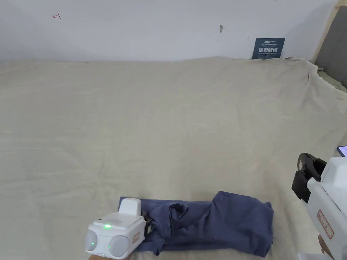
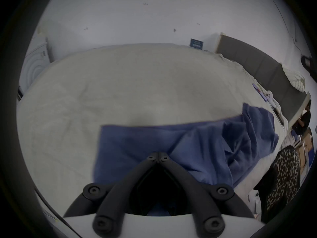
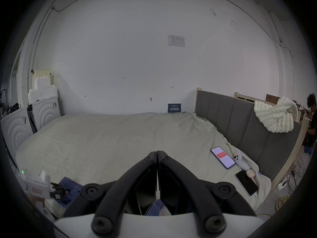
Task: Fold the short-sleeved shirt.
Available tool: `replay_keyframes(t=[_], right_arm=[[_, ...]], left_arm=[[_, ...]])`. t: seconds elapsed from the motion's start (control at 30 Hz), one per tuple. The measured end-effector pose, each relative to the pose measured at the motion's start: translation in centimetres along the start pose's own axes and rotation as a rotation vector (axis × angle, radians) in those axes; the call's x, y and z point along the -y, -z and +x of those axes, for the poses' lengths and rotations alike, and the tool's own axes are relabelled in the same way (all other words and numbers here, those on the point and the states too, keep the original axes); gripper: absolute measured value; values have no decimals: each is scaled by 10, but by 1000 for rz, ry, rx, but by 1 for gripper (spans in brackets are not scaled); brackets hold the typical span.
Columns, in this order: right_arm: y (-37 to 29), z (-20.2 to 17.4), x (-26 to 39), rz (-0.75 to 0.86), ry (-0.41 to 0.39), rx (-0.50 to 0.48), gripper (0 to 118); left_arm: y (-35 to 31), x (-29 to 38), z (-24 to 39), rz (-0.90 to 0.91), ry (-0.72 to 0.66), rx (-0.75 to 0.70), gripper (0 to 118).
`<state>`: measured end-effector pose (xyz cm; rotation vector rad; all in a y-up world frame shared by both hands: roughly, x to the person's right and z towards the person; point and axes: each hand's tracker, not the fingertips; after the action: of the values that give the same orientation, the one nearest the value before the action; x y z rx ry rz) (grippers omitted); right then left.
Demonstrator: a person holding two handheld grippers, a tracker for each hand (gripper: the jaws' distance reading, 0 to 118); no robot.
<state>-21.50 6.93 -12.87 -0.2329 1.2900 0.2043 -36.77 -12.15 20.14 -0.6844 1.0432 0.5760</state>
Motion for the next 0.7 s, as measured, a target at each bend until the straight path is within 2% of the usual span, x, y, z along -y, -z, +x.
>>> replay_keyframes(t=[0.13,0.17,0.3,0.53,0.7], right_arm=[[-2,0,0,-11,2,5,0],[0,2,1,-13,2,6,0],[1,6,2,-18,0,9,0],[-2,6,0,-20,1,18,0],[-3,5,-1,-21,1,16,0]], left_arm=[[3,4,35,18,38,15,0],[5,3,40,17,26,55,0],[1,1,66,22,36,35,0],[12,-3,62,25,56,6,0],[4,-10,49,30,-4,18,0]])
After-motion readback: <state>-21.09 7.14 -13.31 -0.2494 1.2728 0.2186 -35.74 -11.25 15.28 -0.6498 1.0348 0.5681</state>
